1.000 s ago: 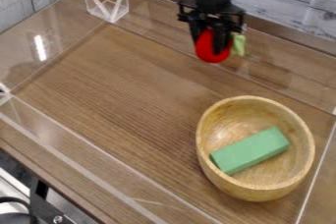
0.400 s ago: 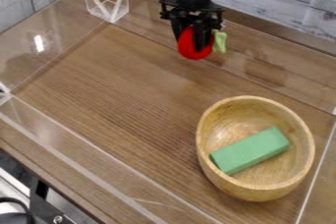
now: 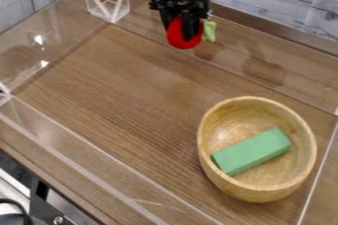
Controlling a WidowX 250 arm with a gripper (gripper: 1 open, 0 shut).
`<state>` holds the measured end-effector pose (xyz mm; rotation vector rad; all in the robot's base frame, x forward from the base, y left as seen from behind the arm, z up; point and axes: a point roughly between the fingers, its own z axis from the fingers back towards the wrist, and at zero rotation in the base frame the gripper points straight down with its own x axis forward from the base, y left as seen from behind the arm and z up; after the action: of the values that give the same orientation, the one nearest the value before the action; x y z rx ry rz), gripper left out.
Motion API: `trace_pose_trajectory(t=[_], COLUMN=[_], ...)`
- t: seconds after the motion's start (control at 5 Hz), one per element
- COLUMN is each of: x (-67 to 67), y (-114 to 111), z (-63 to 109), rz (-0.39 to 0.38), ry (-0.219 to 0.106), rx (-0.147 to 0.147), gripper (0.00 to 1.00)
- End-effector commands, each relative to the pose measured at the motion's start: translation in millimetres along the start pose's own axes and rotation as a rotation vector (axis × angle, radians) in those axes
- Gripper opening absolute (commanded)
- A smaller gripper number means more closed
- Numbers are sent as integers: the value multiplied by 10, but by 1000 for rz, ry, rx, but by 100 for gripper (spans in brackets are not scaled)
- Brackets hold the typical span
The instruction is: Move the red fruit to the right side of the table
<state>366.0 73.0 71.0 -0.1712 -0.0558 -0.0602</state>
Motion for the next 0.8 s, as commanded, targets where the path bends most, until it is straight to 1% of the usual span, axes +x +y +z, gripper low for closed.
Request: trace_pose_trajectory(t=[0.0, 0.2, 0.6], x=[122, 113, 75], y=[-18, -79, -101], z=[269, 314, 247], rz=[36, 78, 52], ry=[-92, -108, -124], rx=[32, 33, 29], gripper=[0, 0, 0])
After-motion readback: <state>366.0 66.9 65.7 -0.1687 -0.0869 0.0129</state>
